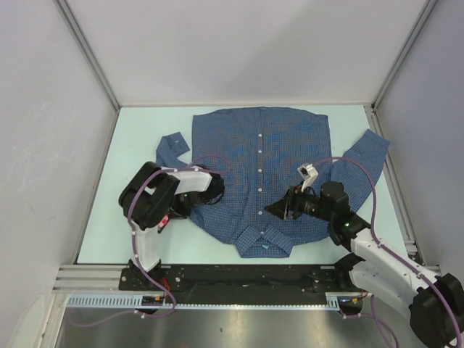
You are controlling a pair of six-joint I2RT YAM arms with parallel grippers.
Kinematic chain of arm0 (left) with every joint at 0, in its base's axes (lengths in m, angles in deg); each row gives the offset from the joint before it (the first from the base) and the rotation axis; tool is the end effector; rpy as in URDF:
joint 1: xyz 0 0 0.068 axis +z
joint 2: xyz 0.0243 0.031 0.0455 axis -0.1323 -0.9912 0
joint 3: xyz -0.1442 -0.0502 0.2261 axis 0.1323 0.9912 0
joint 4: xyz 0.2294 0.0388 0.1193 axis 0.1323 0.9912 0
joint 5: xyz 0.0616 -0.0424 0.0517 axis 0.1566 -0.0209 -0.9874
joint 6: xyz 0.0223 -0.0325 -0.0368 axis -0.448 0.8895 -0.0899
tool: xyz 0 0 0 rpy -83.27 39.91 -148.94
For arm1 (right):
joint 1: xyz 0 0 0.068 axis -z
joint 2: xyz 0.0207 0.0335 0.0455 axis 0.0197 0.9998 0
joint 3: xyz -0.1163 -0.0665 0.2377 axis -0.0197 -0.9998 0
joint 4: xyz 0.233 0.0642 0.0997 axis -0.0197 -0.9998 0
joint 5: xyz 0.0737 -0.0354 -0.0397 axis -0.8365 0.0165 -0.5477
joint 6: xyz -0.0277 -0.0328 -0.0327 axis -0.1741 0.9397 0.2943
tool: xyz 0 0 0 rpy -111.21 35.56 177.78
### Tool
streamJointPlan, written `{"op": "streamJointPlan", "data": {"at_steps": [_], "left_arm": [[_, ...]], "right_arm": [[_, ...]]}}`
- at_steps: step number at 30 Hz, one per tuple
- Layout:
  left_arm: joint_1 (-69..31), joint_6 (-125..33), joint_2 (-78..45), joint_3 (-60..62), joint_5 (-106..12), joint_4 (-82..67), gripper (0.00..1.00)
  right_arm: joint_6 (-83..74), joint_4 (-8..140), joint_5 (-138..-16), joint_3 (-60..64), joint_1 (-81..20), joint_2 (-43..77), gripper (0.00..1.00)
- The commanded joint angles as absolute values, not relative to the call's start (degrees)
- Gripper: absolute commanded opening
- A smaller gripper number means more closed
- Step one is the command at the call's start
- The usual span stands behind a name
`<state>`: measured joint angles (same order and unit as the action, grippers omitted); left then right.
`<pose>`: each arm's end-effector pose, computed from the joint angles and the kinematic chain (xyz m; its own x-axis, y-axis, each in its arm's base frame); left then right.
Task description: Remove the brooch from the garment
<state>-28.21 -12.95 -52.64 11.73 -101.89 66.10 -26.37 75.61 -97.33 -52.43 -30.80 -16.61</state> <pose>0.2336 -0.1367 0.1262 -0.9907 0.1212 -0.0623 0.0214 0.5899 0.8072 0.1559 0.1080 0.2228 -0.6217 0.1371 -0.7712 -0.6009 0.5480 0.5819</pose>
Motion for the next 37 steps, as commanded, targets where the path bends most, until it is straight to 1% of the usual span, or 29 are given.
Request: {"op": "streamJointPlan", "data": {"at_steps": [1, 2, 5, 11, 14, 16, 17, 18, 19, 20, 21, 22, 23, 24, 26, 27, 28, 30, 31, 32, 34, 35, 37], "left_arm": [[-28.34, -14.42, -46.39, 12.38, -99.27, 63.62, 0.48], [-28.52, -14.33, -45.95, 12.47, -99.01, 63.7, 0.5], [-28.87, -14.06, -44.1, 13.35, -98.83, 63.53, 0.51], [-29.13, -12.84, -44.01, 13.44, -98.66, 64.23, 0.49], [-29.83, -9.86, -40.95, 13.44, -99.01, 65.89, 0.49], [-31.58, -9.14, -38.66, 12.47, -98.13, 67.12, 0.51], [-32.47, -9.05, -36.91, 11.95, -97.34, 66.96, 0.55], [-33.34, -9.4, -33.15, 10.64, -96.12, 66.61, 0.56], [-35.44, -10.1, -30.5, 9.84, -94.8, 64.78, 0.59], [-36.51, -12.63, -27.95, 9.05, -90.87, 63.28, 0.64], [-37.47, -13.96, -22.7, 7.13, -88.74, 61.79, 0.65], [-39.22, -15.19, -20.13, 5.98, -86.98, 58.46, 0.66], [-40.11, -17.82, -17.67, 4.84, -84.88, 56.6, 0.7], [-40.9, -19.32, -14.77, 2.47, -81.03, 54.5, 0.71], [-41.53, -23.61, -6.51, 0.44, -74.44, 46.95, 0.76], [-41.53, -25.3, -3.78, -1.14, -72.31, 43.87, 0.8], [-41.53, -26.88, 0.94, -2.02, -70.98, 37.66, 0.87], [-41.44, -30.14, 4.4, -3.69, -67.3, 30.87, 0.95], [-41.53, -30.76, 6.94, -3.79, -66.49, 23.79, 0.99], [-41.53, -31.55, 7.84, -3.7, -66.05, 20.15, 0.99], [-41.53, -31.29, 9.33, -1.6, -68.85, 12.34, 0.99], [-41.53, -31.9, 10.47, 0.15, -69.64, 8.81, 1.0], [-41.44, -33.65, 11.01, 5.42, -72.44, 0.04, 1.0]], "right_arm": [[-27.19, 78.0, -98.76, -49.97, -29.96, -15.93, 0.73], [-27.28, 78.0, -99.11, -49.97, -29.79, -15.67, 0.73], [-27.63, 78.18, -99.64, -49.97, -29.08, -15.23, 0.73], [-28.24, 78.35, -100.87, -49.97, -27.94, -14.79, 0.73], [-28.42, 78.7, -100.96, -49.97, -27.76, -14.35, 0.73], [-28.16, 78.44, -100.7, -49.97, -27.5, -14.18, 0.73], [-28.07, 77.83, -99.82, -49.8, -27.5, -14.09, 0.73], [-27.89, 76.78, -98.86, -49.54, -27.41, -14.17, 0.73], [-27.11, 72.77, -97.28, -48.14, -27.41, -14.52, 0.72], [-26.75, 70.46, -93.96, -47.26, -27.41, -15.05, 0.72], [-26.4, 67.92, -92.19, -46.29, -27.5, -16.36, 0.73], [-25.79, 62.5, -90.52, -44.02, -27.41, -17.16, 0.73], [-25.52, 60.18, -87.63, -43.04, -27.5, -17.95, 0.74], [-25.17, 57.98, -86.38, -41.72, -27.41, -19.43, 0.74], [-24.38, 51.39, -84.62, -37.16, -27.24, -20.32, 0.75], [-24.03, 47.37, -83.83, -35.4, -27.32, -21.02, 0.75], [-23.33, 45.67, -83.3, -33.73, -27.41, -21.55, 0.76], [-21.04, 41.64, -79.88, -28.89, -27.41, -23.04, 0.77], [-20.51, 40.31, -77.95, -27.05, -27.41, -23.49, 0.78], [-19.03, 39.42, -74.19, -24.42, -27.41, -23.93, 0.82], [-17.62, 39.85, -71.44, -23.17, -27.41, -25.33, 0.82], [-17.26, 39.94, -67.08, -22.73, -27.5, -25.42, 0.99], [-15.69, 38.98, -64.41, -19.49, -27.32, -23.77, 1.0]]}}
